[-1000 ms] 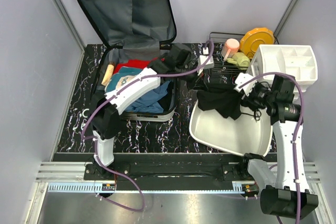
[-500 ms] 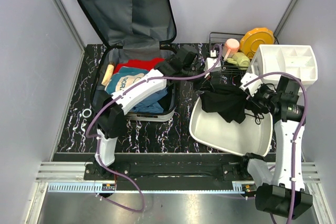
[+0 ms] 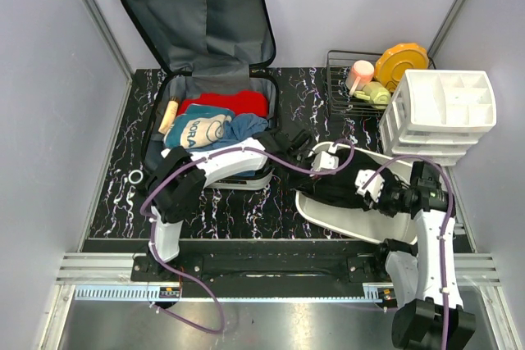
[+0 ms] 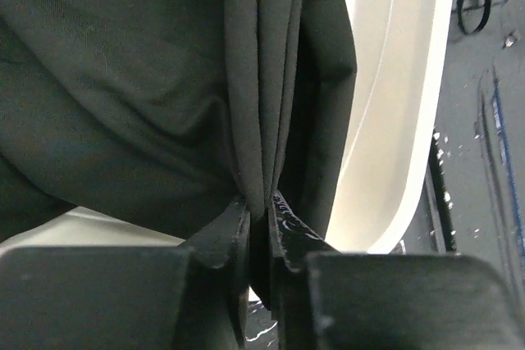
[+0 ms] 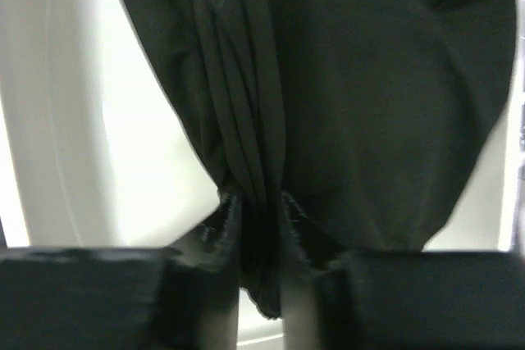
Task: Open, take out, and arrange the luggage
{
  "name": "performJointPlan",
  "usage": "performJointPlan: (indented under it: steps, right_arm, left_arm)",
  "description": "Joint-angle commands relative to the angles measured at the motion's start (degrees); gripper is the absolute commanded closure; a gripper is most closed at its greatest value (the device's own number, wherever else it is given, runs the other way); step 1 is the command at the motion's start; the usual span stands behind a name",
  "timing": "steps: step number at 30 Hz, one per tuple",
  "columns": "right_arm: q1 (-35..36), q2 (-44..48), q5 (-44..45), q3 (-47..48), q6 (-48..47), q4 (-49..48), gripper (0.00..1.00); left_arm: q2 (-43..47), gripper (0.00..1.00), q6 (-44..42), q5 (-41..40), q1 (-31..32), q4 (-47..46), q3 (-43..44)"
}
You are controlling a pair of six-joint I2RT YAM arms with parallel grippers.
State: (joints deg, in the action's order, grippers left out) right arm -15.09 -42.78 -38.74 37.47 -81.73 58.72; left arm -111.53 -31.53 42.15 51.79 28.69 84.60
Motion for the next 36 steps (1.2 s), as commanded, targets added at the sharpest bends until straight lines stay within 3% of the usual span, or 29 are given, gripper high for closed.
performJointPlan:
  steps: [1, 6, 8, 12, 14, 16, 20, 22, 28, 32, 36]
  right_arm:
    - [-0.82, -0.72, 2.18, -1.35, -8.96, 7.35, 0.54]
    - [-0.82, -1.86, -0.88, 4.08, -11.52, 15.27, 0.16]
    - [-0.82, -3.0, -2.47, 9.44, -10.29, 19.05, 0.08]
    - [-0.82, -6.69, -6.42, 18.85, -7.39, 25.91, 0.05]
    - [-0.82, -9.23, -7.66, 22.46, -4.77, 27.15, 0.05]
    - [-0.82, -11.0, -8.98, 23.08, 3.8, 20.96, 0.07]
    - [1.37, -18.54, -7.67, 21.94, 16.14, 9.95, 0.11]
    - [4.26, -21.88, -2.76, 19.93, 22.55, 3.53, 0.14]
    - [14.74, -27.24, 9.19, 11.68, 30.84, -9.23, 0.15]
    - [16.59, -32.27, 12.72, 8.59, 29.62, -9.67, 0.17]
    - [16.59, -31.49, 11.85, 9.62, 31.97, -10.64, 0.16]
  left_arm:
    - [3.33, 0.83, -5.64, -2.16, -1.52, 1.63, -1.19]
    - [5.44, 0.41, -5.22, -2.25, -1.43, 4.35, 2.22]
    - [7.19, 0.3, -4.07, -1.99, -1.43, 7.6, 4.25]
    - [11.06, 0.22, -2.4, -1.63, -2.83, 13.23, 8.29]
    - [13.52, 0.2, 0.67, -1.37, -5.71, 14.99, 8.92]
    - [15.1, 0.2, 5.91, 0.46, -8.97, 15.61, 9.88]
    - [20.1, 0.2, 11.22, -0.48, -21.8, 16.92, 9.98]
    - [21.61, 0.19, 10.88, -3.02, -28.72, 18.85, 9.8]
    - [22.93, 0.19, 0.36, -9.96, -43.94, 28.78, 9.71]
    - [22.23, 0.23, -9.06, -12.88, -47.57, 32.83, 7.17]
    - [22.41, 0.22, -14.79, -13.68, -47.66, 29.34, 4.96]
